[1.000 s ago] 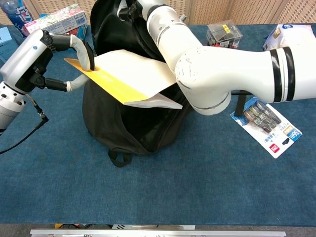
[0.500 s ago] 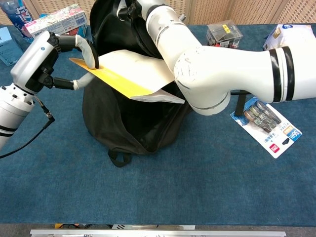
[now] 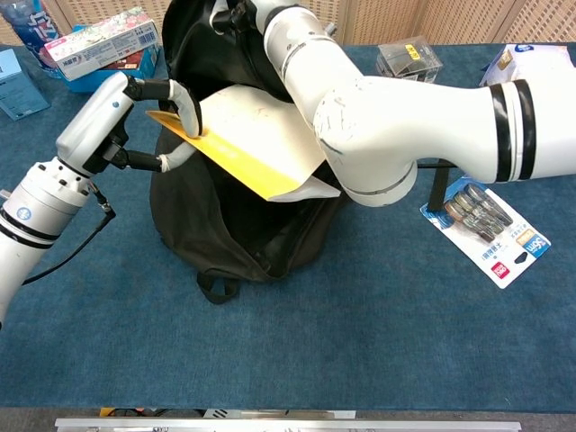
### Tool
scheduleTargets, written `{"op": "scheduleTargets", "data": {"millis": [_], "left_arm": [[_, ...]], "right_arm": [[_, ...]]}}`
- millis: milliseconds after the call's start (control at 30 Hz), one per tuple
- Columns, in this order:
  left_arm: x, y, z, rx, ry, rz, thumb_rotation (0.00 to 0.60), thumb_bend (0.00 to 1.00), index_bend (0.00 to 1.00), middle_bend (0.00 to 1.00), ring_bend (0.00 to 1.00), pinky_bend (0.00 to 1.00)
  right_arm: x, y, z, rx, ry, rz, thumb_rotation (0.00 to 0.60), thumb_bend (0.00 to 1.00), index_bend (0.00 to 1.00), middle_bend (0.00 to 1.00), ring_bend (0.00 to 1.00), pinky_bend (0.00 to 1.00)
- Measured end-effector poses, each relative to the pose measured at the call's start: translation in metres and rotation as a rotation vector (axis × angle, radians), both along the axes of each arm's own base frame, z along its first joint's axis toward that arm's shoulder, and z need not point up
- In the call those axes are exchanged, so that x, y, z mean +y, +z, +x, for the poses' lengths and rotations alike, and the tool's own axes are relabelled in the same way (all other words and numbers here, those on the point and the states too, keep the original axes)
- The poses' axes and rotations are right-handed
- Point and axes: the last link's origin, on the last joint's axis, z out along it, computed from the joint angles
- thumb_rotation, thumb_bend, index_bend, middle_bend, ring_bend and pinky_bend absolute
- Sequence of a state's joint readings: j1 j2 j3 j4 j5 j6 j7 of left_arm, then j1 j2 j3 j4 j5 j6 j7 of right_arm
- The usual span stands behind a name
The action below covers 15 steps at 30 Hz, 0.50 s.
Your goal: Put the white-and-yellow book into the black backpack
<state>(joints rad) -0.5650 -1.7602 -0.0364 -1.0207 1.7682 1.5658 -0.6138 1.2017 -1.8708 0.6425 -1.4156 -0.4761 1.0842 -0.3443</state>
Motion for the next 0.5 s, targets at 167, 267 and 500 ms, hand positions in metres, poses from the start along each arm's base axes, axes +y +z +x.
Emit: {"op": "scheduleTargets", "data": {"millis": [167,267,500], "left_arm": [[0.005,-0.006,-0.008,0.062,0.005,0.032,0.6,0.35,0.66,0.58,0.44,0.45],[0.008,-0.005,-0.016,0.07,0.036,0.037,0.6,0.35,0.66,0.58,0.44,0.45],[0.015,-0.005,-0.033,0.108,0.115,0.052,0.6,0.35,0.66,0.58,0.44,0.45]], "right_arm": [[0.0,0.003,-0.002,0.008,0.003,0.001,0.6,0.96,0.64,0.66,0.77,0.99],[-0.001,0.005,-0.006,0.009,-0.004,0.006,0.6,0.96,0.64,0.66,0.77,0.99],[0.001,0.007,-0.006,-0.001,0.002,0.024,0.6,0.96,0.64,0.66,0.77,0.99]]}}
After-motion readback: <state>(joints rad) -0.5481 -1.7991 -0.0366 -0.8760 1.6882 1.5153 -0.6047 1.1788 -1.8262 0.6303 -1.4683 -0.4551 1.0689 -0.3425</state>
